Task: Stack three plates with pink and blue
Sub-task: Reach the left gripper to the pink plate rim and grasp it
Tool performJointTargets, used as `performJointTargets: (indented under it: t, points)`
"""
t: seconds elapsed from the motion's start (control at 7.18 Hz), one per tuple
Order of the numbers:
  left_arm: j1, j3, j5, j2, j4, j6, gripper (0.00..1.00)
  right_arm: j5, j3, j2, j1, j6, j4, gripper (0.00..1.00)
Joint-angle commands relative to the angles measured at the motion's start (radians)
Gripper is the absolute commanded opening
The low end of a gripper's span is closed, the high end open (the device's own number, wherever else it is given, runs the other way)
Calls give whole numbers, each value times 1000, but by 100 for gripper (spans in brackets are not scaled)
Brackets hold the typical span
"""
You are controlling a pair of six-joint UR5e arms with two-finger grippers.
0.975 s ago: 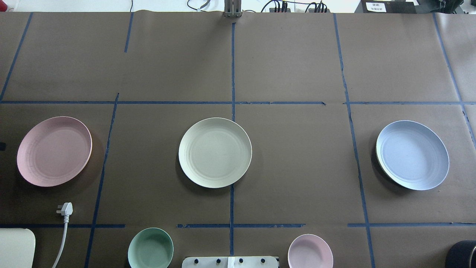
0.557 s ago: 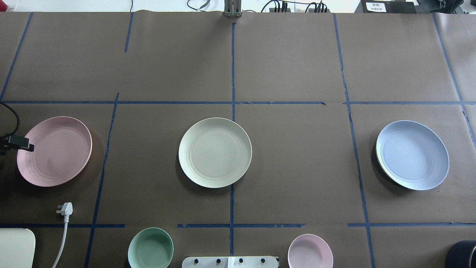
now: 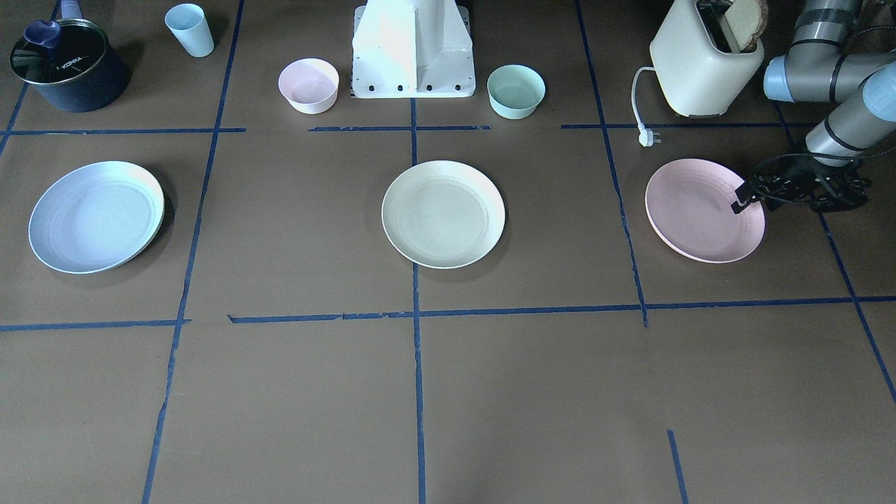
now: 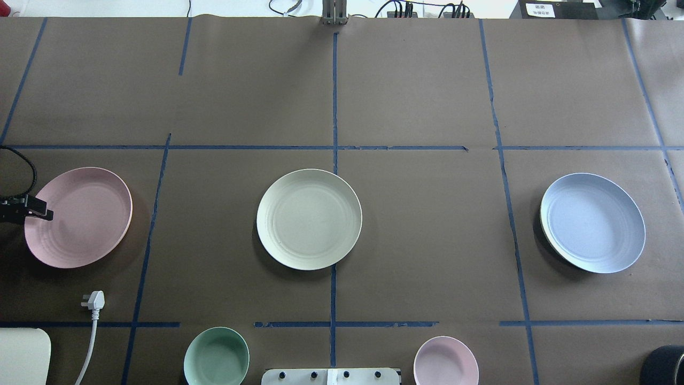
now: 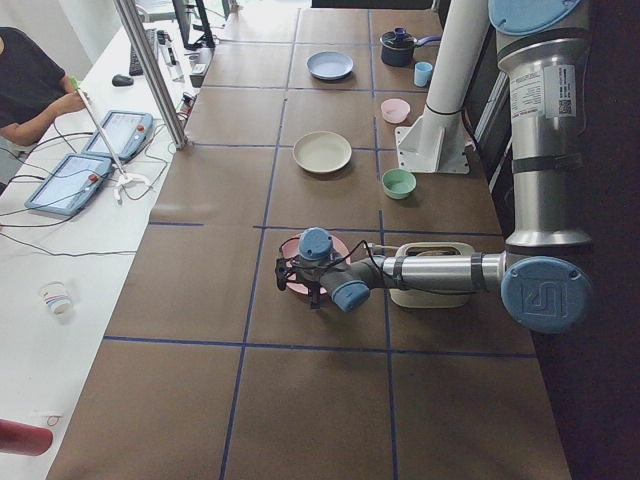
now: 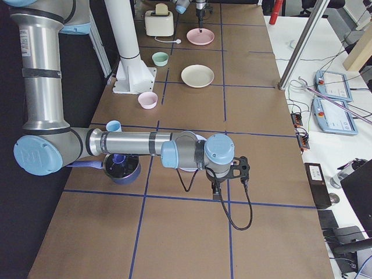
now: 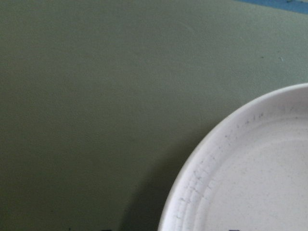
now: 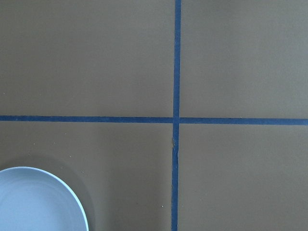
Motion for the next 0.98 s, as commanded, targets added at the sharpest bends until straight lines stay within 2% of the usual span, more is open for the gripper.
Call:
performJointTargets:
  t: [0.0, 0.14, 0.28, 0.56, 0.7, 0.84]
  points:
    - [-2, -1, -5, 9, -19, 6, 4, 3, 0, 2, 0, 0, 0, 100]
    - [-5, -13, -22, 12, -16, 6, 0, 3, 0, 0, 0, -3, 0, 100]
    - [-18, -48, -118, 24, -7, 4, 0, 0, 0, 0, 0, -3, 2, 100]
    - [-195, -62, -332, 32, -3, 6, 0, -2, -14, 0, 0, -2, -1, 100]
    - [-247, -63, -391, 28, -2, 4, 0, 0, -15, 0, 0, -3, 0, 100]
    - [-262, -74, -393, 3, 12, -12, 0, 0, -15, 0, -2, -2, 0, 100]
